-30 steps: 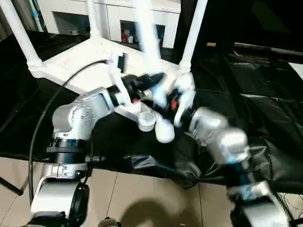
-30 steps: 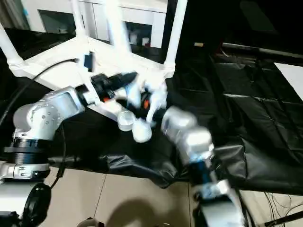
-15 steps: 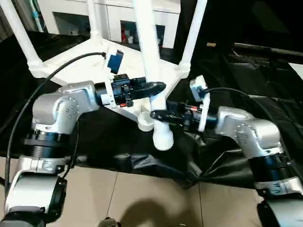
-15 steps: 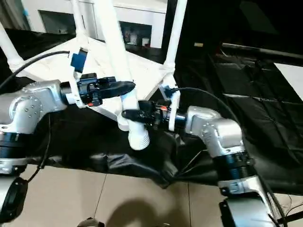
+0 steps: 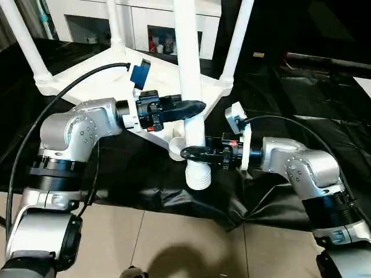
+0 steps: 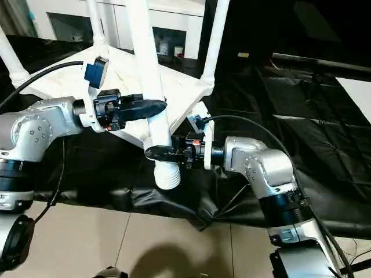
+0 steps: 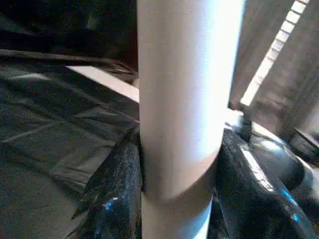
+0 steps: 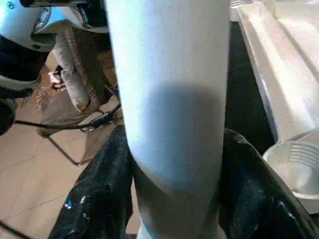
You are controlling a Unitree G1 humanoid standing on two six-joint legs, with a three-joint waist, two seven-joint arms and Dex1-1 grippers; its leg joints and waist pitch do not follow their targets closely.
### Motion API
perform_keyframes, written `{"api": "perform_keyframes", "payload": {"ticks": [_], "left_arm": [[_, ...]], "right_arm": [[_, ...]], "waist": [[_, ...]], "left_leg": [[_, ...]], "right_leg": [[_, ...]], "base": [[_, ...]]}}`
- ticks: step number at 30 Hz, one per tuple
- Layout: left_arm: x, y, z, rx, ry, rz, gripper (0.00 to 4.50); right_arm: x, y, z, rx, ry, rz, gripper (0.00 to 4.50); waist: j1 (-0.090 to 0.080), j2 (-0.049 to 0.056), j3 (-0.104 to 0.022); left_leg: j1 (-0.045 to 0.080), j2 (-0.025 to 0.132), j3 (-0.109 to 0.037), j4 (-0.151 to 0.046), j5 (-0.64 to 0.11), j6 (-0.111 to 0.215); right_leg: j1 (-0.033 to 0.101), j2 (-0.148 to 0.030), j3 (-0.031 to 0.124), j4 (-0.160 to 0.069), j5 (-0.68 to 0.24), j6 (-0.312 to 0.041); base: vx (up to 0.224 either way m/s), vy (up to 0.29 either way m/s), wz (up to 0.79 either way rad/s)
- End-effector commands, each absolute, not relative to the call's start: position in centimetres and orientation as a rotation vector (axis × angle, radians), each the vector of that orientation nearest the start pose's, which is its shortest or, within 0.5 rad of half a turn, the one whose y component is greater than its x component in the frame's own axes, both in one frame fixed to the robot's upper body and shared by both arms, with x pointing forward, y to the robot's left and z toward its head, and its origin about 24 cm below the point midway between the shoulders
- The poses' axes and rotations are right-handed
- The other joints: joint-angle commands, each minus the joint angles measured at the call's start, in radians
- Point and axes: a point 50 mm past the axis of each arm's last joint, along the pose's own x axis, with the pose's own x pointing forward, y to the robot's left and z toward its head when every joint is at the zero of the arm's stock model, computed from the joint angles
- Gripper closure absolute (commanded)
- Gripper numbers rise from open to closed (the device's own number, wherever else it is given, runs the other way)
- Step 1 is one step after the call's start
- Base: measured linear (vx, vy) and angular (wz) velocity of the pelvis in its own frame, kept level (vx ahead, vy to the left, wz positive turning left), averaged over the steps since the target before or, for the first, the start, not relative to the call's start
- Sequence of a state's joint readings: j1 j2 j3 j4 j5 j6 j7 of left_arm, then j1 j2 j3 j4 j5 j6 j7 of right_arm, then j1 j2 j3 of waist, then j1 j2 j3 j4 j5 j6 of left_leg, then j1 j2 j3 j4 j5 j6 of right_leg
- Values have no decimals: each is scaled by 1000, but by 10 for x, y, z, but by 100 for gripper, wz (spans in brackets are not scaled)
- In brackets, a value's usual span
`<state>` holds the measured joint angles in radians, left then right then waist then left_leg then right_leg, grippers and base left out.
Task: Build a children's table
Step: Pick table leg
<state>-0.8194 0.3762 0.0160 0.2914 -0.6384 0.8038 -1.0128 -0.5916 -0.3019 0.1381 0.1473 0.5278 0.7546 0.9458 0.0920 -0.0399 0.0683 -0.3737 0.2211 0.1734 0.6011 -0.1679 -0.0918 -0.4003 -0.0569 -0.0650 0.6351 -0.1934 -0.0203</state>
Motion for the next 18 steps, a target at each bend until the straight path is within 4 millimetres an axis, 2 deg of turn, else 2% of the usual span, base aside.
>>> {"api": "perform_keyframes", "payload": {"ticks": [1, 3, 6, 7, 8, 9, 12, 18], "left_arm": [[352, 128, 195, -324, 182, -1108, 200], [355, 127, 191, -301, 189, -1052, 195], [363, 120, 182, -163, 134, -858, 174], [362, 116, 181, -160, 117, -846, 156], [360, 109, 180, -186, 114, -860, 156], [356, 99, 178, -223, 115, -886, 154], [356, 91, 176, -253, 123, -880, 154], [360, 86, 170, -295, 174, -805, 154]], "right_arm": [[318, -98, 122, 229, 315, 1146, 254], [323, -96, 123, 236, 293, 1098, 262], [330, -90, 128, 249, 253, 1015, 265], [329, -88, 129, 250, 251, 1011, 266], [328, -84, 129, 244, 247, 1014, 266], [326, -80, 128, 234, 245, 1008, 266], [327, -77, 127, 220, 245, 985, 266], [330, -73, 127, 201, 234, 934, 267]], "waist": [[1, 12, -85], [0, 9, -84], [-1, 6, -85], [0, 7, -85], [-2, 1, -85], [0, 3, -87], [0, 4, -86], [-2, 5, -83]], "left_leg": [[16, 4, 3, -58, -109, -29], [14, 3, 2, -59, -116, -38], [12, 4, 1, -60, -102, -38], [10, 6, 0, -60, -94, -38], [10, 5, 2, -60, -90, -33], [10, 5, 2, -59, -80, -28], [9, 4, 4, -58, -73, -17], [12, 3, 3, -60, -109, -25]], "right_leg": [[61, -67, 47, -63, -53, -210], [64, -68, 47, -65, -81, -204], [66, -69, 48, -67, -83, -183], [67, -70, 48, -66, -73, -181], [67, -68, 48, -66, -59, -181], [67, -69, 48, -62, -40, -186], [66, -68, 49, -61, -18, -194], [63, -68, 49, -70, -85, -173]], "base": [[0, 0, 0], [0, 0, 0], [0, 0, 0], [0, 0, 0], [0, 0, 0], [0, 0, 0], [0, 0, 0], [0, 0, 0]]}}
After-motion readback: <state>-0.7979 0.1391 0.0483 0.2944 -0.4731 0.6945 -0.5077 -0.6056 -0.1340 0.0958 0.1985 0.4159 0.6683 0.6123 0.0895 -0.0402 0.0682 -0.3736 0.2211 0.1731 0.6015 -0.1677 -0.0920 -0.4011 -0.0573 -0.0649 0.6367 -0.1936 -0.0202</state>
